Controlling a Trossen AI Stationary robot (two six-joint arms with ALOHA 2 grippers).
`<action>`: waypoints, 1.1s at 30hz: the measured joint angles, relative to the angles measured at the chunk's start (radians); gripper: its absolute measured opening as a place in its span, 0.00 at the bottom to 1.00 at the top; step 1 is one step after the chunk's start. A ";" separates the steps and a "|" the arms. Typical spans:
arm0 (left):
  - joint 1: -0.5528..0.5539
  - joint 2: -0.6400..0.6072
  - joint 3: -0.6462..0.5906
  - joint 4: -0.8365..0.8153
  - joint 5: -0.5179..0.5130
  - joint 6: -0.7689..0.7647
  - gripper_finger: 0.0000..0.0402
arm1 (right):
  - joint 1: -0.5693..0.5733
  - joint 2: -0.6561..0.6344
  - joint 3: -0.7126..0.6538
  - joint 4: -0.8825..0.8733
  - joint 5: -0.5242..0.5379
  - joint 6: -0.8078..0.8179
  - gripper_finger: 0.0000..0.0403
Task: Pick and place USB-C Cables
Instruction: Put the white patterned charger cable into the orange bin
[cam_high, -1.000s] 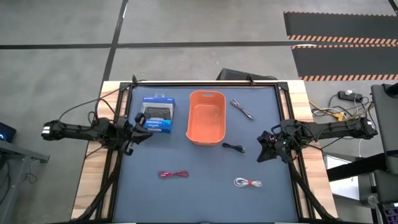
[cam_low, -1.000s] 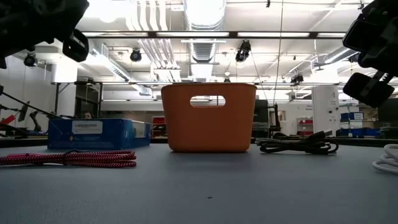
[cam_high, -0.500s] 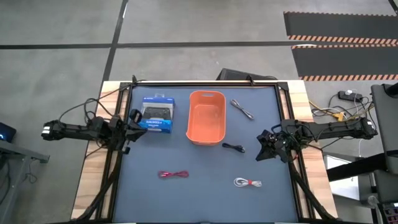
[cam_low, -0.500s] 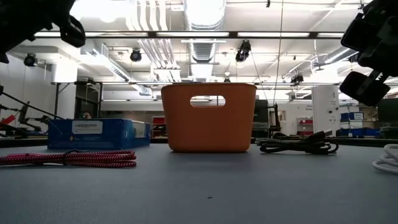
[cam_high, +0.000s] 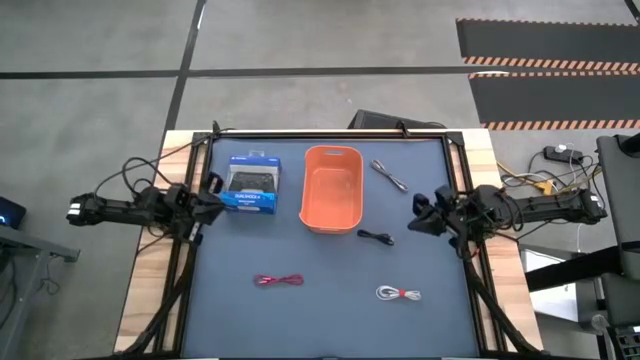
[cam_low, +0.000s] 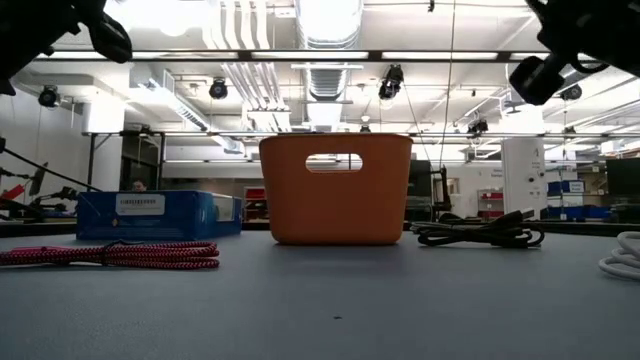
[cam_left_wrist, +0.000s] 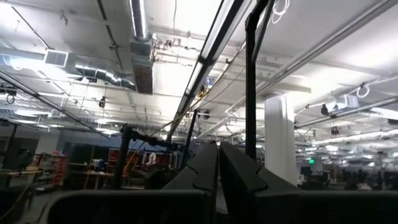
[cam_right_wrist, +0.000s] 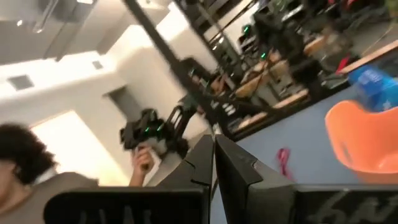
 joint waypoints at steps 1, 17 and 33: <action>0.000 0.000 0.000 0.005 0.000 -0.004 0.00 | 0.000 0.000 0.000 -0.004 0.003 0.001 0.02; 0.000 0.000 0.000 0.044 -0.007 0.028 0.00 | 0.000 0.001 0.000 -0.023 0.037 0.274 0.02; 0.000 0.175 0.041 0.077 -0.152 0.077 0.00 | 0.000 0.002 0.001 -0.009 0.616 -0.066 0.02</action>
